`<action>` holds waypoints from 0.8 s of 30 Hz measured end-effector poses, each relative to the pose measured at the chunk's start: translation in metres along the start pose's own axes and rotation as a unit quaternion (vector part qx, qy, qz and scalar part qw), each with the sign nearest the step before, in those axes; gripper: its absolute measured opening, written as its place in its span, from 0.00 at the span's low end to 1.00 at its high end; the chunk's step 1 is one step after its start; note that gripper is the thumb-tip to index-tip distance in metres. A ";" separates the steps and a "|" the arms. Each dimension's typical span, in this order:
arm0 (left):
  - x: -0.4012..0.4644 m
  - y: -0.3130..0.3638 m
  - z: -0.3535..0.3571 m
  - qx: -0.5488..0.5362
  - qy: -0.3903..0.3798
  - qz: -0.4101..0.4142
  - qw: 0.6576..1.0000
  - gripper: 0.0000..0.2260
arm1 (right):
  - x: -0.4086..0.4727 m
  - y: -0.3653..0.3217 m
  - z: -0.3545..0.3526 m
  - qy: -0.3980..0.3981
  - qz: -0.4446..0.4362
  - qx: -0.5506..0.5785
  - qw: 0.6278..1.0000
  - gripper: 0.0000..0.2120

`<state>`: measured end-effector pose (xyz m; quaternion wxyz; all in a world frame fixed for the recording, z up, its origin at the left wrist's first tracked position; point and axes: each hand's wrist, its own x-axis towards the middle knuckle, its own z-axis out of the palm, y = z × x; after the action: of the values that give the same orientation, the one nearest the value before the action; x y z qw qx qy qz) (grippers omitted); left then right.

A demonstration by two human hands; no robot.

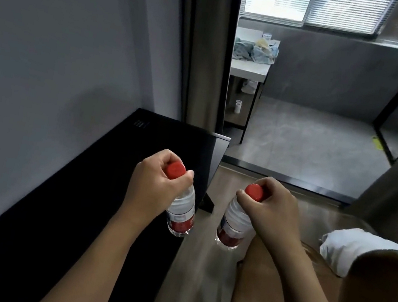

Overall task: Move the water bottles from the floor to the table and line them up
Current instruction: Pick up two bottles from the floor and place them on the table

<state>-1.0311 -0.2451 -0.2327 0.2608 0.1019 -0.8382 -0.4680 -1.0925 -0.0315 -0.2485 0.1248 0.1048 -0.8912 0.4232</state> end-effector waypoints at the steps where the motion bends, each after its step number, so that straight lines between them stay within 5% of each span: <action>1: 0.011 -0.005 0.005 -0.003 0.000 -0.013 1.000 0.09 | 0.014 0.003 0.007 -0.002 0.006 0.001 1.000 0.09; 24: 0.233 -0.101 0.046 0.069 0.036 -0.079 0.994 0.08 | 0.279 0.012 0.163 -0.103 -0.009 0.062 0.993 0.09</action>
<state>-1.2595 -0.3623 -0.2575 0.2451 0.2021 -0.8481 -0.4239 -1.3817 -0.1740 -0.2703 0.0297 0.1638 -0.8703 0.4636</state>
